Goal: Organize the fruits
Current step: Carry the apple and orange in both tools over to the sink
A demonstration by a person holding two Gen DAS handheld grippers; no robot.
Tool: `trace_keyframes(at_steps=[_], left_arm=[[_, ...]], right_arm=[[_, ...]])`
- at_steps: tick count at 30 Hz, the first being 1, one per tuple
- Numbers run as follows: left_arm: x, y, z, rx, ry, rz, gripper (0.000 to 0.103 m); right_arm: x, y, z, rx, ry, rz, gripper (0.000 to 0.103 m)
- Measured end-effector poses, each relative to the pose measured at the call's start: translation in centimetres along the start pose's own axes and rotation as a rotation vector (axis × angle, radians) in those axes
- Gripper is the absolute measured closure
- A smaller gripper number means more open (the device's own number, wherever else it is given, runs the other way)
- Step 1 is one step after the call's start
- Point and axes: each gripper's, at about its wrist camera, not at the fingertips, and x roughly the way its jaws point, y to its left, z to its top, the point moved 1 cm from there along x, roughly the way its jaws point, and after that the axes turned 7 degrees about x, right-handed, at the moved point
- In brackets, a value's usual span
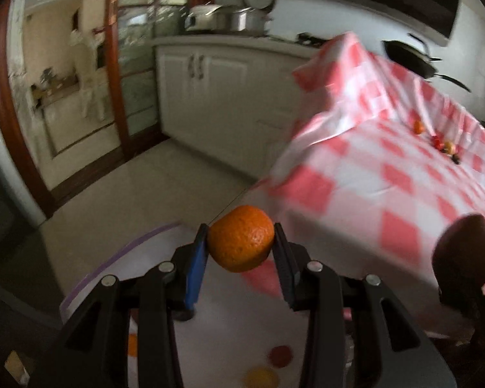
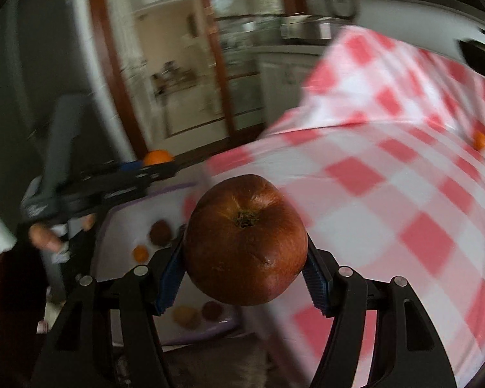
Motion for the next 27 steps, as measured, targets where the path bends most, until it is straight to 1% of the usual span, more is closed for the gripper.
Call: trace_keyframes(at_steps=[2,4,5,6,8,9,10,12,13,15,17,20,23,24,27], left_arm=[[0.9,1.2,-0.7,-0.028,0.039,0.013,0.064],[2.5,2.5,-1.6,-0.051,0.096,0.034,0.064],[3.0,2.8,-1.9,-0.053,0.111,0.044,0.064],[3.9,3.2,-2.4,-0.052,0.142,0.067,0.064],[5.4,3.9,-3.4,-0.06,0.193,0.095,0.064],[6.1,4.3,-4.0,-0.075,0.224,0.097,0.064],[6.5,4.8,-4.4,-0.092,0.243,0.093,0.064],[6.9,5.6,-5.2,-0.111,0.263,0.095,0.064],[7.1,5.9,-5.6,-0.107,0.274,0.109,0.064],[7.6,6.5,-6.4,-0.088,0.317,0.141,0.064],[8.3,7.2,-7.2,-0.085,0.379,0.149,0.064],[9.7,8.0,-9.0,-0.093,0.51,0.181,0.063],[10.7,8.6,-10.7,-0.103,0.604,0.178,0.063],[11.0,8.6,-11.1,-0.102,0.628,0.172,0.063],[11.7,8.4,-12.1,-0.077,0.664,0.177,0.063]], right_arm=[[1.9,1.5,-0.4,-0.052,0.059,0.036,0.04],[3.5,2.7,-1.0,-0.085,0.113,0.055,0.04],[4.4,3.2,-1.3,-0.097,0.141,0.063,0.039],[5.2,4.2,-1.6,-0.164,0.138,0.023,0.039],[6.5,5.9,-1.7,-0.263,0.16,0.004,0.039],[7.4,6.6,-1.6,-0.259,0.192,0.047,0.039],[7.8,7.2,-1.7,-0.254,0.201,0.069,0.039],[8.7,8.8,-2.4,-0.317,0.206,0.063,0.039],[9.3,9.6,-2.9,-0.353,0.225,0.062,0.039],[11.0,10.8,-4.0,-0.397,0.277,0.075,0.039],[13.2,11.9,-5.3,-0.453,0.34,0.059,0.039],[16.1,12.1,-6.5,-0.477,0.432,0.029,0.039],[19.1,12.2,-7.6,-0.493,0.523,-0.023,0.039],[19.8,12.3,-7.9,-0.494,0.544,-0.031,0.039],[21.7,11.8,-8.2,-0.472,0.594,-0.05,0.039]])
